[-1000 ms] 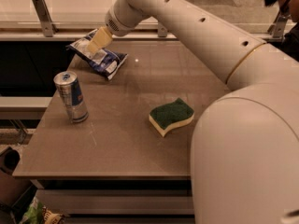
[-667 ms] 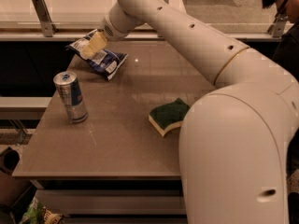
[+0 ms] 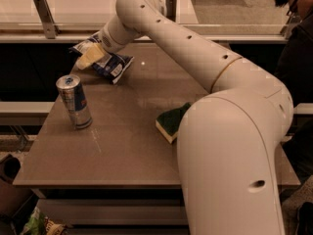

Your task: Pick blue chip bag

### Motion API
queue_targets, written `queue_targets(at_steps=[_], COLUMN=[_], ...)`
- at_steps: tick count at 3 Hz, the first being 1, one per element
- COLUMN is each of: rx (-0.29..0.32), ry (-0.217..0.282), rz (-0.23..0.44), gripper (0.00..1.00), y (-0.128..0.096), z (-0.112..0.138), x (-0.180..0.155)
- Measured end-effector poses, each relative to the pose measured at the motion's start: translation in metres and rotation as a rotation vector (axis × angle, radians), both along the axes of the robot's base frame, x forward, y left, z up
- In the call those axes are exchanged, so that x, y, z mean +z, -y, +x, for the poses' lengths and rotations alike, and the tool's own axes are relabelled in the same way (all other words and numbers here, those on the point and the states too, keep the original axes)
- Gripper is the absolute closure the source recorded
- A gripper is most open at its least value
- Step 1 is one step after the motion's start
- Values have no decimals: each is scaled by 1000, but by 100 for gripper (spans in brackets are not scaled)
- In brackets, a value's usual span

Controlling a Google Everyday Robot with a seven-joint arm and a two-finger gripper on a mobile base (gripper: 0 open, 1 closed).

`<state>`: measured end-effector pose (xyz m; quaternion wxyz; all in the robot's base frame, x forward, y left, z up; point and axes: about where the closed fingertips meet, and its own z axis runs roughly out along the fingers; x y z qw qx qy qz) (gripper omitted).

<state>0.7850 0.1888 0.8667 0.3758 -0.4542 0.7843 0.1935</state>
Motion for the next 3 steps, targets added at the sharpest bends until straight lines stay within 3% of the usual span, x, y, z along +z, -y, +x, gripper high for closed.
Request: queue_targets(at_steps=[1,3], rx=[2,9], ry=[-2,-9], rz=[-3,-5], gripper=[17,65], y=[-1,-6], z=[0,-2], x=[-2,-7])
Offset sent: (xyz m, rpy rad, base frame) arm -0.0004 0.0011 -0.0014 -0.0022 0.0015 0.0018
